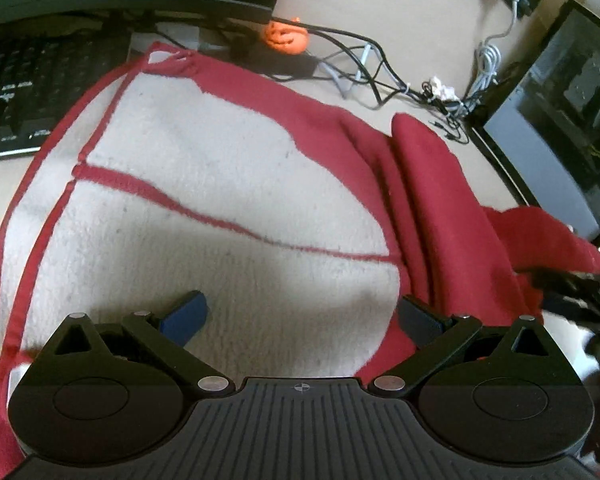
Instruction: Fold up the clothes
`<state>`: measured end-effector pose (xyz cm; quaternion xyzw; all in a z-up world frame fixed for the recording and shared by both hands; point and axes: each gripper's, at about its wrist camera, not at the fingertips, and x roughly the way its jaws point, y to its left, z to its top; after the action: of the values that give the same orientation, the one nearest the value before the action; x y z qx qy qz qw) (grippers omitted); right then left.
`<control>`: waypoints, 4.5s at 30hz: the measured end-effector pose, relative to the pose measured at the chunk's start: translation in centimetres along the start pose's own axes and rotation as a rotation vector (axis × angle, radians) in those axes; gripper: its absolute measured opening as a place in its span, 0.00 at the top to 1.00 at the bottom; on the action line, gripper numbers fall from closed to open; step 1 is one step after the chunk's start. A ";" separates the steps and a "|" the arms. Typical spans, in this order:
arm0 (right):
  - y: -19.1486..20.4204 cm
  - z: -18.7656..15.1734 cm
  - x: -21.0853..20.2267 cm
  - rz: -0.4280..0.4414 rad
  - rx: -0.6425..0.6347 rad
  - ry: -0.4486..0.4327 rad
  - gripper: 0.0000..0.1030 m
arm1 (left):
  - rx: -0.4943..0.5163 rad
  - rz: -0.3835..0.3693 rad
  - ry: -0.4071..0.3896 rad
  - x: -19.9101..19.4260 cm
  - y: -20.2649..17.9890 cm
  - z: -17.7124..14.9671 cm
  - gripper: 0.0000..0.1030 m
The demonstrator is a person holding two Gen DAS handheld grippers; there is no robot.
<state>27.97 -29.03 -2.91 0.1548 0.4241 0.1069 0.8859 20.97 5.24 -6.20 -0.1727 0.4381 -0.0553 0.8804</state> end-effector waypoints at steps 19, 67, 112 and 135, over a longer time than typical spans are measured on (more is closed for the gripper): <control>12.2 6.2 8.4 0.003 -0.631 -0.131 0.00 | -0.055 -0.243 0.101 -5.2 -5.0 -4.8 0.00; 8.8 -1.6 3.7 -0.134 -0.882 -0.146 0.00 | 0.050 -0.043 0.105 -3.8 -2.4 -4.6 0.00; 3.0 -0.3 -2.6 -0.072 -0.638 -0.313 0.00 | 0.542 0.566 -0.238 2.6 -4.2 8.2 0.00; -9.9 2.2 -9.5 -0.479 -0.057 -0.496 0.00 | 0.882 0.371 -0.203 0.3 -7.0 4.8 0.00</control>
<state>24.38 -41.68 1.65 0.0475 0.2170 -0.1332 0.9659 25.35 -0.15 -1.30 0.2933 0.3082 -0.0609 0.9029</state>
